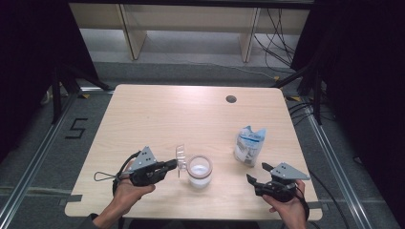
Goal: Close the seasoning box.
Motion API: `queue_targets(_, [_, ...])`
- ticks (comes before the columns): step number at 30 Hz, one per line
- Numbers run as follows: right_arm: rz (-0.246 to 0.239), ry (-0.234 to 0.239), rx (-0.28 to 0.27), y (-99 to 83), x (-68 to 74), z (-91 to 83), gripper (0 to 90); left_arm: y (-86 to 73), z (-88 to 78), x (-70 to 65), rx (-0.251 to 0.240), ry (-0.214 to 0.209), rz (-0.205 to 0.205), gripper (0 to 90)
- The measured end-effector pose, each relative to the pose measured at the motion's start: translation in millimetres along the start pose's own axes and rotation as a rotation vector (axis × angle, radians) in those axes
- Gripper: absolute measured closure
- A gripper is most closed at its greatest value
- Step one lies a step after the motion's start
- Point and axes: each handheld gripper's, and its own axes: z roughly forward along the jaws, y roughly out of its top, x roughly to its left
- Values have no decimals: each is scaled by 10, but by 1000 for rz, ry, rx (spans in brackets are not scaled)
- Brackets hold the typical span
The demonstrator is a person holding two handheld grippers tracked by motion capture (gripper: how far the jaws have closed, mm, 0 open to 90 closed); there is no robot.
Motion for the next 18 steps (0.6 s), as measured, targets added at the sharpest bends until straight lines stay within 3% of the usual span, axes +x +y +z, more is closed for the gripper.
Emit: queue_targets(18, [-16,13,-9,6,2,17,279,15,114,-35,16,-14,20,880])
